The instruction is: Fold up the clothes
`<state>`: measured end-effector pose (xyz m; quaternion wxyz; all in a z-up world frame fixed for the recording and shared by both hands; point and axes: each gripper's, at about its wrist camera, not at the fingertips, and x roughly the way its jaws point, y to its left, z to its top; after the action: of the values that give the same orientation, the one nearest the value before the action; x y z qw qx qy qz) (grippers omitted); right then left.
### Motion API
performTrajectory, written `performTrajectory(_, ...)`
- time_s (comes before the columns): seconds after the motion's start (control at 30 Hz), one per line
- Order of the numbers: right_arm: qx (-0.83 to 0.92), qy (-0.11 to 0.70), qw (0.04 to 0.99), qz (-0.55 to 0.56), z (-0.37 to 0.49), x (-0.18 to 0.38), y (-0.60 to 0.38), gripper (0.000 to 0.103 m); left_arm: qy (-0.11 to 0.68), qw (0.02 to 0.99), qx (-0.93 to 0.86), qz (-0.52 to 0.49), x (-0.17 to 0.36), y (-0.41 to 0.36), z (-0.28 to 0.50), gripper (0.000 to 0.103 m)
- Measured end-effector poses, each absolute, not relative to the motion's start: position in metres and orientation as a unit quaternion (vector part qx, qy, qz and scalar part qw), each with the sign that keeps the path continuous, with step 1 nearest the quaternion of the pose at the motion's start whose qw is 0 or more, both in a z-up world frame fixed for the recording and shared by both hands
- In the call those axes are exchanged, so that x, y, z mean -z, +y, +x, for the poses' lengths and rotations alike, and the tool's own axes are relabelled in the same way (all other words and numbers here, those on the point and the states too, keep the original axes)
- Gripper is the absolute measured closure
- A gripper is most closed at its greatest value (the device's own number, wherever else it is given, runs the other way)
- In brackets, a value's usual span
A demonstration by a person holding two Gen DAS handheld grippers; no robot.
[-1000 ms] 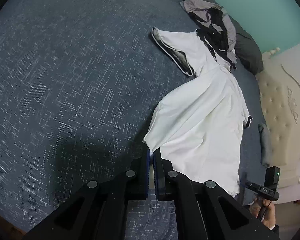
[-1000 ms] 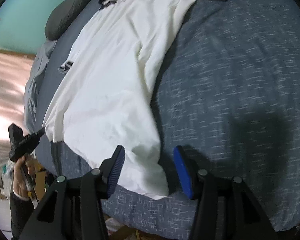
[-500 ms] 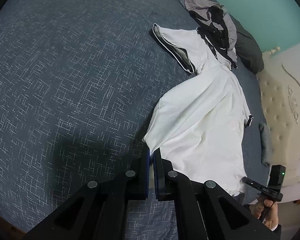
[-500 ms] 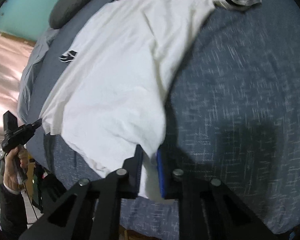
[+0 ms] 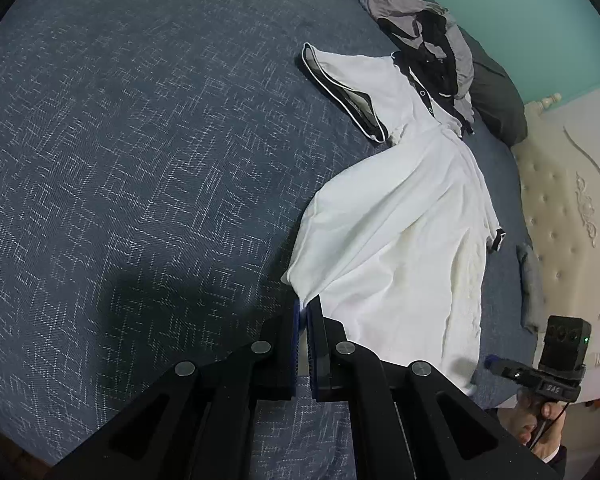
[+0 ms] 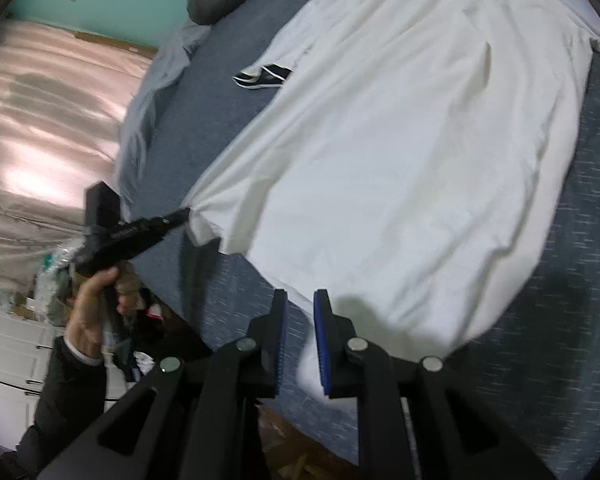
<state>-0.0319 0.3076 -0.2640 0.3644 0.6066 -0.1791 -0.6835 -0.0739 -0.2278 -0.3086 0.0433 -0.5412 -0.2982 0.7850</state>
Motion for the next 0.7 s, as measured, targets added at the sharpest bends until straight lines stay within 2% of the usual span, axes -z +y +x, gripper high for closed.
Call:
performTrajectory(0.03,0.686,-0.183,0.366,0.601,-0.031,0.26,0.309,0.086,-0.298,0.044,-0.785,-0.542,0.309,-0.228,-0.074,0.1)
performTrajectory(0.07,0.692,-0.186,0.367,0.594,-0.032,0.255,0.314,0.076,-0.297,0.044,-0.785,-0.542,0.308,-0.229,-0.074,0.1)
performTrajectory(0.1,0.698,-0.186,0.363,0.588,-0.032,0.251,0.319,0.073,-0.297,0.043,-0.785,-0.542,0.308,-0.229,-0.074,0.1)
performTrajectory(0.2,0.723,-0.166,0.318,0.59,-0.04,0.249,0.337,0.073,-0.296,0.045,-0.785,-0.543,0.307,-0.229,-0.075,0.1)
performTrajectory(0.4,0.712,-0.139,0.246,0.643,-0.041,0.279,0.368,0.073,-0.292,0.047,-0.784,-0.546,0.307,-0.226,-0.075,0.1)
performTrajectory(0.7,0.684,-0.182,0.263,0.655,-0.035,0.308,0.362,0.073,-0.289,0.051,-0.784,-0.547,0.302,-0.223,-0.074,0.1)
